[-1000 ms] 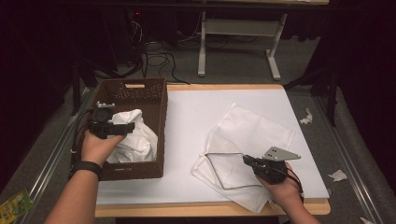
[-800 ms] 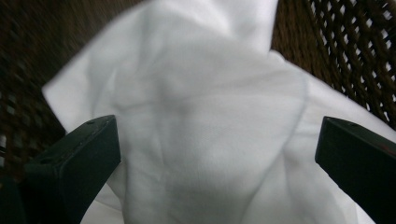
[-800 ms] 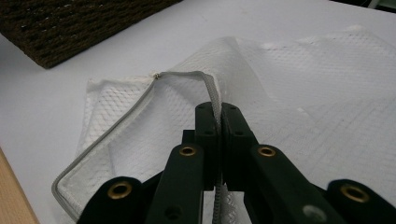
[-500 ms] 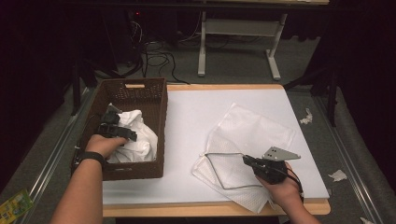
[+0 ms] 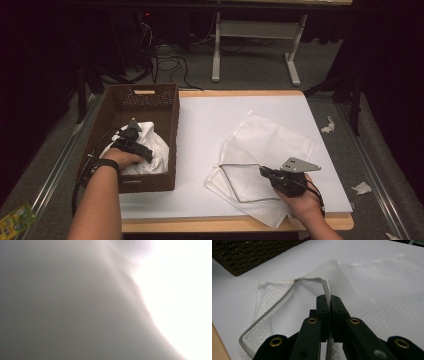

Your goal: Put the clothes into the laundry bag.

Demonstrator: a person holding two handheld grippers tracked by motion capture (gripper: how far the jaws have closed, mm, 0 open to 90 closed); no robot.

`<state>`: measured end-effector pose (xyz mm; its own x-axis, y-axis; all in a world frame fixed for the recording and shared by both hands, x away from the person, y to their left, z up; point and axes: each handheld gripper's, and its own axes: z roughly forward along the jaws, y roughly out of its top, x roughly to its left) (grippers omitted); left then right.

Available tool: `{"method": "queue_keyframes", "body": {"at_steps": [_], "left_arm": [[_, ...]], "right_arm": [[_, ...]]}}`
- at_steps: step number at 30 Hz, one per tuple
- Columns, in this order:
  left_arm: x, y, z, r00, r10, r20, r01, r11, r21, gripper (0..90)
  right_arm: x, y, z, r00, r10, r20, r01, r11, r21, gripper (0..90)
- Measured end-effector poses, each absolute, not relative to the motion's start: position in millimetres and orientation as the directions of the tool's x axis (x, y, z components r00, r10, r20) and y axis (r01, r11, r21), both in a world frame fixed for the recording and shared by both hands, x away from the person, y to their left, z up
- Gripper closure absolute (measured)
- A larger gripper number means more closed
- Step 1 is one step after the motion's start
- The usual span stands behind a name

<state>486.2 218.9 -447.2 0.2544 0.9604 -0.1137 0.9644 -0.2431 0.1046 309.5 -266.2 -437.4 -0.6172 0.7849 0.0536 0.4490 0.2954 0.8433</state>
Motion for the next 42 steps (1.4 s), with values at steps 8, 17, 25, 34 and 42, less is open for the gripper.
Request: {"method": "queue_keyframes", "body": {"at_steps": [8, 17, 25, 34, 42], "left_arm": [[482.3, 218.6, -440.3, 0.304, 0.948, -0.09, 0.947, -0.29, 0.141, 24.2], [479.4, 215.5, -431.9, 0.344, 0.937, -0.058, 0.925, -0.327, 0.193, 67.6], [470.6, 212.9, -407.7, 0.389, 0.921, -0.011, 0.861, -0.359, 0.359, 75.4], [451.9, 222.0, -380.7, 0.36, 0.931, 0.054, 0.755, -0.325, 0.57, 75.5], [431.2, 225.3, -368.0, 0.326, 0.943, 0.072, 0.661, -0.282, 0.695, 75.5]], "right_arm": [[308.7, -266.2, -436.7, -0.618, 0.784, 0.051, 0.447, 0.297, 0.844, 87.4], [308.6, -265.5, -436.4, -0.619, 0.784, 0.045, 0.444, 0.302, 0.844, 87.4], [309.0, -266.8, -436.5, -0.62, 0.783, 0.046, 0.44, 0.298, 0.847, 87.4], [308.7, -266.2, -436.3, -0.619, 0.784, 0.048, 0.441, 0.296, 0.847, 87.4], [308.6, -266.4, -436.1, -0.616, 0.786, 0.053, 0.443, 0.29, 0.848, 87.4]]}}
